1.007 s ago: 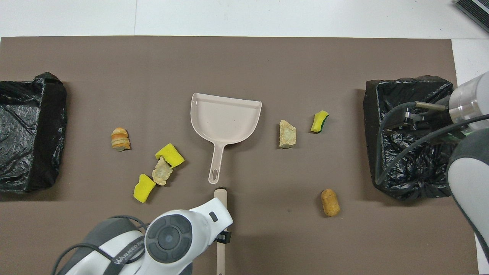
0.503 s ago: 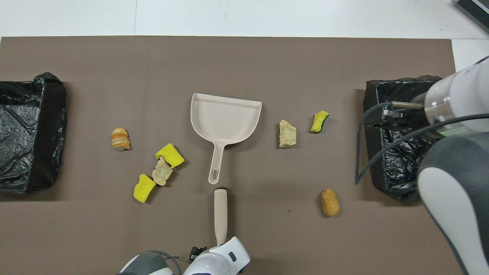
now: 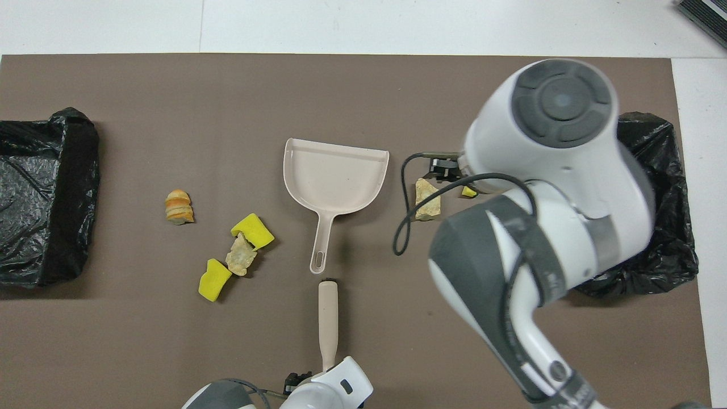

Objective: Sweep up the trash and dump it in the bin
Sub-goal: 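Grasp the beige dustpan handle with the right gripper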

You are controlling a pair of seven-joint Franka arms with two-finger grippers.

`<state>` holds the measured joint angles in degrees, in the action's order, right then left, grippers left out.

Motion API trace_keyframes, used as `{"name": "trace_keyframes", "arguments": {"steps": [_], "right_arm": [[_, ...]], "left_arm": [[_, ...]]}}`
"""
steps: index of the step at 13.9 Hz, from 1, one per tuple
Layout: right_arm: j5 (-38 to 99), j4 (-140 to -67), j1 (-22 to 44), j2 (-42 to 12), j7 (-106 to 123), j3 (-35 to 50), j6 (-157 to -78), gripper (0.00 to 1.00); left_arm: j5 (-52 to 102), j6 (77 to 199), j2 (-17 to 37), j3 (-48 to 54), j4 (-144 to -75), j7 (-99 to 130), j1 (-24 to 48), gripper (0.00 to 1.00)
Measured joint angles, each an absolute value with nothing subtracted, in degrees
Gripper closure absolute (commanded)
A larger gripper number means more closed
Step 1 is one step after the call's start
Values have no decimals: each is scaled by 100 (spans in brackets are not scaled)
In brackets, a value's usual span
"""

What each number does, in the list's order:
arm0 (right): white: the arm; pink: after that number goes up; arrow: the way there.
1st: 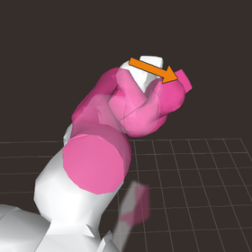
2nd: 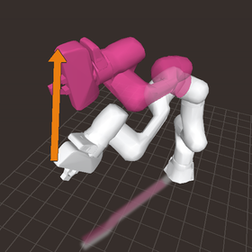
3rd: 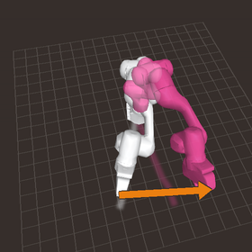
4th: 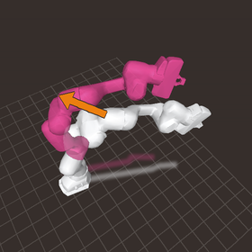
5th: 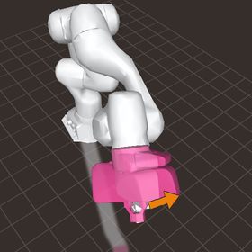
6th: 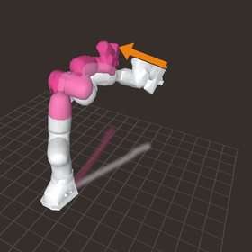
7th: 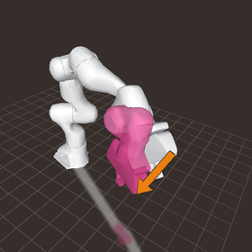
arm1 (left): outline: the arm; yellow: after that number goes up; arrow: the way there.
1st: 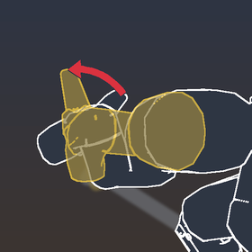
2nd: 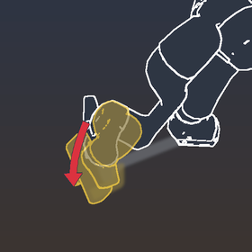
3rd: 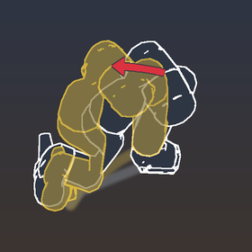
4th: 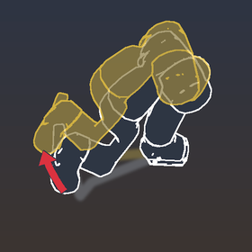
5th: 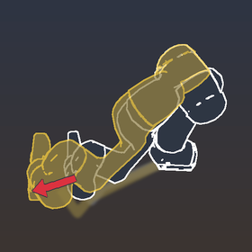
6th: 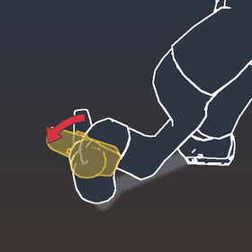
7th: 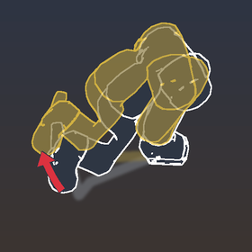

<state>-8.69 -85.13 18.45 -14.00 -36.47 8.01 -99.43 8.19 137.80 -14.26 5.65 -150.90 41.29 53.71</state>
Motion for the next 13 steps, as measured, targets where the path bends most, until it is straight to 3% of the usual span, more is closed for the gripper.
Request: {"name": "trace_keyframes", "arguments": {"steps": [4, 8, 13], "right_arm": [[-870, -8206, 2575, -2060, -4413, 815, -10313, 0], [-869, -8133, 3142, -2589, -5054, 822, -10634, 0], [-709, -8422, 3517, -2844, -5340, 826, -11294, 0]], "left_arm": [[816, 13781, -1449, 551, -15090, 4155, 5367, 29], [814, 13782, -1455, 544, -15090, 4159, 5364, 35], [813, 13782, -1470, 539, -15090, 4164, 5360, 46]]}}
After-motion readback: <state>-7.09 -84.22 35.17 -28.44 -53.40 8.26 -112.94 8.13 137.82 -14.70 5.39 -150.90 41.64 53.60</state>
